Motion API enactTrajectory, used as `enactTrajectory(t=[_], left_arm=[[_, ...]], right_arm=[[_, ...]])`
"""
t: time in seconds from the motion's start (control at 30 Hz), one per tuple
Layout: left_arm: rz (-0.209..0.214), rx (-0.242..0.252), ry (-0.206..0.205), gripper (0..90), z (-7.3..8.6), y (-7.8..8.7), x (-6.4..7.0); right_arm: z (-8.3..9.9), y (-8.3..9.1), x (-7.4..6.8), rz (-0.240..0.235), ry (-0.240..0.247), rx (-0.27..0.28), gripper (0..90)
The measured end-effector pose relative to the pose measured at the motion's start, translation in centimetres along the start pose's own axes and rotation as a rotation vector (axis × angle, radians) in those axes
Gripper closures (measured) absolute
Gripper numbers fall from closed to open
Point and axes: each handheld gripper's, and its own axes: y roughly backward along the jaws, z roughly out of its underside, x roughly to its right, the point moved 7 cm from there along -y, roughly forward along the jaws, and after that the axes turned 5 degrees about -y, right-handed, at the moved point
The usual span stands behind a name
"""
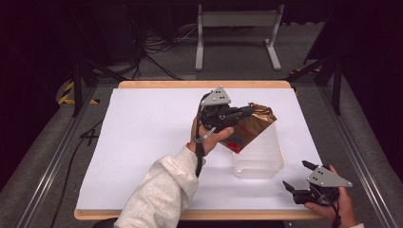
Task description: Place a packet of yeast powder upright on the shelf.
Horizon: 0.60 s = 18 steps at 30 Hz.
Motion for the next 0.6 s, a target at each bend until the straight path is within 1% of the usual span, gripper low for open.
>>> enactTrajectory(t=[0.03,0.1,0.13,0.17,0.2,0.23,0.27,0.3,0.33,0.37,0.4,0.43,0.47,0.5,0.53,0.57,0.6], left_arm=[[0.004,0.008,0.0,89.9,-0.2,-0.2,0.1],[-0.007,0.015,-0.019,89.9,-0.6,-0.7,0.3],[-0.003,0.021,-0.009,89.9,-0.6,-1.0,0.4],[-0.011,0.03,-0.005,89.9,-0.7,-1.3,0.5],[-0.01,0.036,-0.001,89.9,-0.6,-1.7,0.5],[-0.01,0.036,-0.001,89.9,-0.6,-1.7,0.5],[-0.009,0.039,0.005,89.9,-0.6,-2.1,0.6],[-0.018,0.044,0.01,89.9,-0.5,-2.6,0.6],[-0.011,0.042,0.016,89.9,-0.5,-3.0,0.7],[-0.013,0.047,0.025,89.9,-0.4,-3.4,0.7],[-0.029,0.048,0.032,89.9,-0.4,-3.7,0.7],[-0.022,0.058,0.047,89.9,-0.3,-4.5,0.8],[-0.032,0.061,0.056,89.9,-0.2,-4.7,0.9],[-0.044,0.061,0.048,89.9,-0.1,-5.0,1.0],[-0.068,0.066,0.03,89.9,-0.1,-5.3,1.2],[-0.068,0.066,0.03,89.9,-0.1,-5.3,1.2],[-0.081,0.073,0.026,89.9,0.0,-5.4,1.3]], right_arm=[[0.0,0.0,0.0,0.0,0.0,0.0,7.4],[0.0,0.0,0.0,0.0,0.001,-0.001,7.3],[0.0,0.0,0.0,-0.001,0.004,-0.001,7.3],[0.0,0.0,-0.1,-0.001,0.003,-0.001,7.4],[0.0,0.0,-0.1,-0.002,0.003,-0.001,7.3],[0.0,0.0,-0.1,-0.002,0.003,-0.001,7.3],[0.0,0.0,-0.1,-0.001,0.003,-0.001,7.4],[0.0,0.0,0.0,0.0,0.002,-0.002,7.3],[0.0,0.0,-0.1,-0.002,0.003,-0.001,7.3],[0.0,0.0,-0.1,-0.002,0.003,-0.002,7.3],[0.1,0.0,-0.1,-0.005,0.002,-0.002,7.4],[0.1,0.0,-0.1,-0.004,0.003,-0.002,7.3],[0.1,0.0,-0.1,-0.005,0.002,-0.002,7.4],[0.1,0.0,0.0,-0.004,0.002,-0.001,7.3],[0.1,0.0,0.0,-0.005,0.001,-0.001,7.4],[0.1,0.1,0.0,-0.004,0.0,-0.001,7.3],[0.1,0.1,0.0,-0.004,0.0,-0.001,7.3]])
